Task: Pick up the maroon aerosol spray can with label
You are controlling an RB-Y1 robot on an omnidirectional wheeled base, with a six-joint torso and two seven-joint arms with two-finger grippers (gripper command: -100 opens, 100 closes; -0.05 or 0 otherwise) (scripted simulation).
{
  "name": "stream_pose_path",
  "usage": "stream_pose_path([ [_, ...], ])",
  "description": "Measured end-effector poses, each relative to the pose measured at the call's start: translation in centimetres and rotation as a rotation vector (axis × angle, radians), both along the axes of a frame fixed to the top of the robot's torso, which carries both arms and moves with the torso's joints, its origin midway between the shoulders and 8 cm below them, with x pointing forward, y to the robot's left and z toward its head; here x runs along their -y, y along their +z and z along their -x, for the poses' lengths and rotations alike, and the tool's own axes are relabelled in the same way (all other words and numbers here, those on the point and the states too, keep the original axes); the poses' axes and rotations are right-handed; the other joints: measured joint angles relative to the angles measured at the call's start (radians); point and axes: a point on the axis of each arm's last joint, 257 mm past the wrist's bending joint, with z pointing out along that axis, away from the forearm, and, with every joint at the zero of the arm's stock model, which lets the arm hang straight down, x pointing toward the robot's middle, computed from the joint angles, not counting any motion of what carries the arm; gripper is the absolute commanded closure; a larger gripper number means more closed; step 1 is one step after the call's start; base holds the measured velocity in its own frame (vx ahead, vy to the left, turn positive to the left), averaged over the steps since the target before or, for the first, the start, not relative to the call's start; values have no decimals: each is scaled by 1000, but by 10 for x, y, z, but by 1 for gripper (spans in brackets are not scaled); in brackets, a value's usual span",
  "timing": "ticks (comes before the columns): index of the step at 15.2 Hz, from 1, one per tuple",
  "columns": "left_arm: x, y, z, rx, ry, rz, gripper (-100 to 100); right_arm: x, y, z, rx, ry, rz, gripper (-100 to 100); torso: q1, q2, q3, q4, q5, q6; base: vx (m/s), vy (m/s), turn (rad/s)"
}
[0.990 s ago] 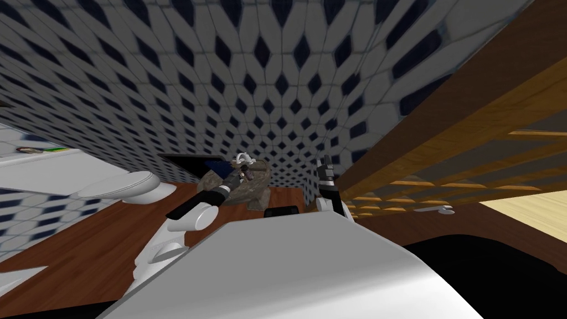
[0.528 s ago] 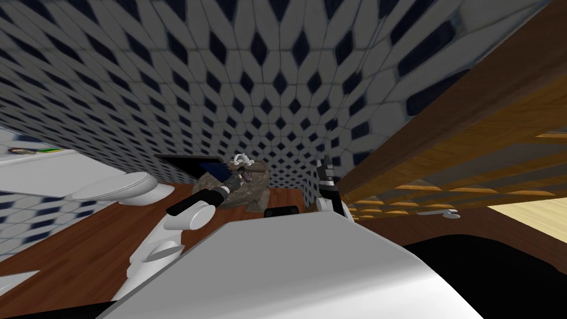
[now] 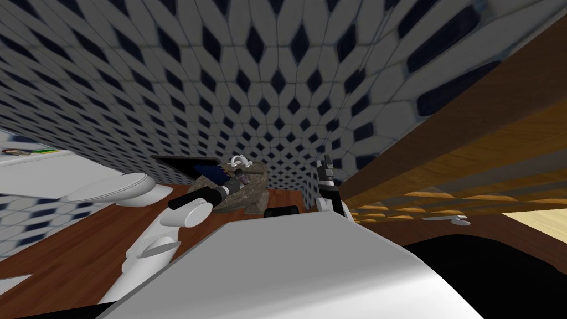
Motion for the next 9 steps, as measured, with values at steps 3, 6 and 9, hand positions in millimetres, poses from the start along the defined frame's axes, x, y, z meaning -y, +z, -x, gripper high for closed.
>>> stream_pose_path([
  [3, -1, -8, 6, -56, -18, -7, -100, 0, 0, 0, 0, 0, 0, 0, 0, 1, 0, 0, 0, 0, 58, -34, 12],
  [6, -1, -16, 13, -113, -34, -15, -100, 0, 0, 0, 0, 0, 0, 0, 1, 1, 1, 0, 0, 0, 50, -27, 11],
  [9, -4, -22, 19, -171, -56, -26, -100, 0, 0, 0, 0, 0, 0, 0, 0, 0, 0, 0, 0, 0, 57, -31, 13],
])
